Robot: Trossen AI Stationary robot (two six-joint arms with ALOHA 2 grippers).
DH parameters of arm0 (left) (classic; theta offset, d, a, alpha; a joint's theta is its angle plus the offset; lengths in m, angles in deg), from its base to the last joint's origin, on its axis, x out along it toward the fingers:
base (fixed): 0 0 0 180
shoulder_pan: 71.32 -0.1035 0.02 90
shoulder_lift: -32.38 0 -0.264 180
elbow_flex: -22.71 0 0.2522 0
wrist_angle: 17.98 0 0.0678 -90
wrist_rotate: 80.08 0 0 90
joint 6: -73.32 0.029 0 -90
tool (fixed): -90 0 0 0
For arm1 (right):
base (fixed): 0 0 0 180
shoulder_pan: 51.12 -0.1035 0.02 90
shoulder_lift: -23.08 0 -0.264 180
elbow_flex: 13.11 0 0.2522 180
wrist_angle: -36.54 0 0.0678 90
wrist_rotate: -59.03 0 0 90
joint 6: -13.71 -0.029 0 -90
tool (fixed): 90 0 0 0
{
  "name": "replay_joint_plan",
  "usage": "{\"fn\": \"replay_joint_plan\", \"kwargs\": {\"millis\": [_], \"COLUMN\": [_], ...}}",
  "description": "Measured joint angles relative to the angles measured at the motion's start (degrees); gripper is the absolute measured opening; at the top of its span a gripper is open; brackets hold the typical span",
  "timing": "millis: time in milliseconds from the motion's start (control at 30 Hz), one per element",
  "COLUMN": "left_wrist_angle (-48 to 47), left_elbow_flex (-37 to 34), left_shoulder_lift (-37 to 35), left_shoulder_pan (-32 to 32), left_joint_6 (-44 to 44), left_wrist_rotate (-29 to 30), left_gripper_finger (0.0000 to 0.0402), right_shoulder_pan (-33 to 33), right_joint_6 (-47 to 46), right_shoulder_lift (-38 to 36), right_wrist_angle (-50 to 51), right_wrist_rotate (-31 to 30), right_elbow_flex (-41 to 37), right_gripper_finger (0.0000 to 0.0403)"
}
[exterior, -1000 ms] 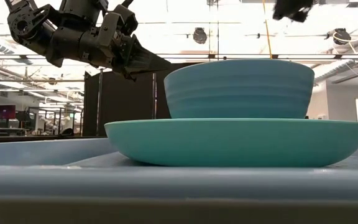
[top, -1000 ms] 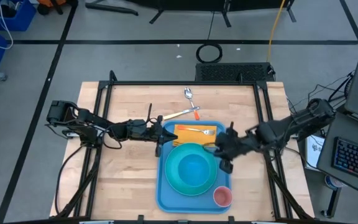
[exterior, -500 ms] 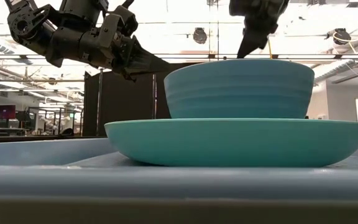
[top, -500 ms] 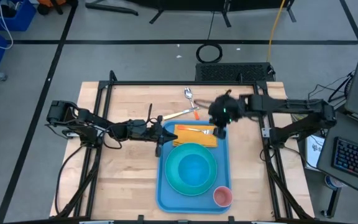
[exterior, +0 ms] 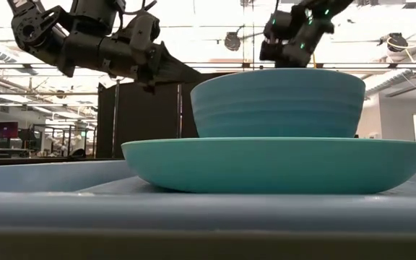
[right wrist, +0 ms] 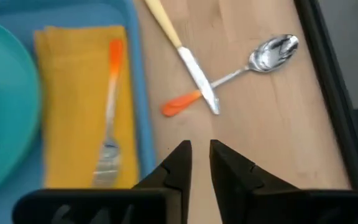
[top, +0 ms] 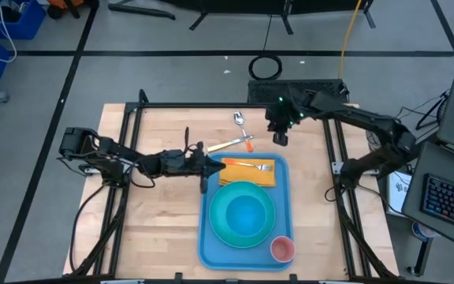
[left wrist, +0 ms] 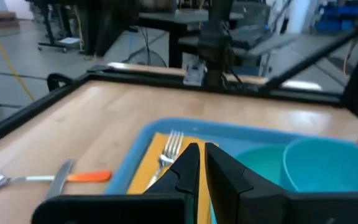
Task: Set up tray
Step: Put the yellow knife to the right of the orange fork on the yellow napkin on the blue serving tray
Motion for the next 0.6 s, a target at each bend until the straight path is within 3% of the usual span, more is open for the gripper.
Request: {"fn": "replay_joint_plan", "kwargs": {"millis": [167,267,400,600], "left_wrist_angle": [-0.68,-7.75,-19.75,-38.54], "left_elbow_flex": [0.04,0.11,0.26,5.58], "left_shoulder_lift": [-0.33,-3.45,-8.67,-11.68], "left_shoulder_pan": [-1.84,-4.03,-8.27,-16.14], "left_joint_6": [-2.01,-1.55,-7.14,-8.05], "left_wrist_rotate": [0.28,1.57,7.44,-0.01], "left_gripper_finger": [0.0031,0.0031,0.0031,0.0031], "right_shoulder_pan": [5.4,8.56,11.58,14.12], "right_joint_6": [8.03,8.89,9.11,8.7], "right_shoulder_lift": [4.54,4.94,4.23,1.59], "right_wrist_angle": [-3.15,-4.34,-6.51,-19.01], "right_wrist_rotate": [0.61,0.49,2.2,10.01], "right_elbow_flex": [-0.04,-0.04,-0.64,-8.51], "right_gripper_finger": [0.0077,0.0078,0.0067,0.0057]}}
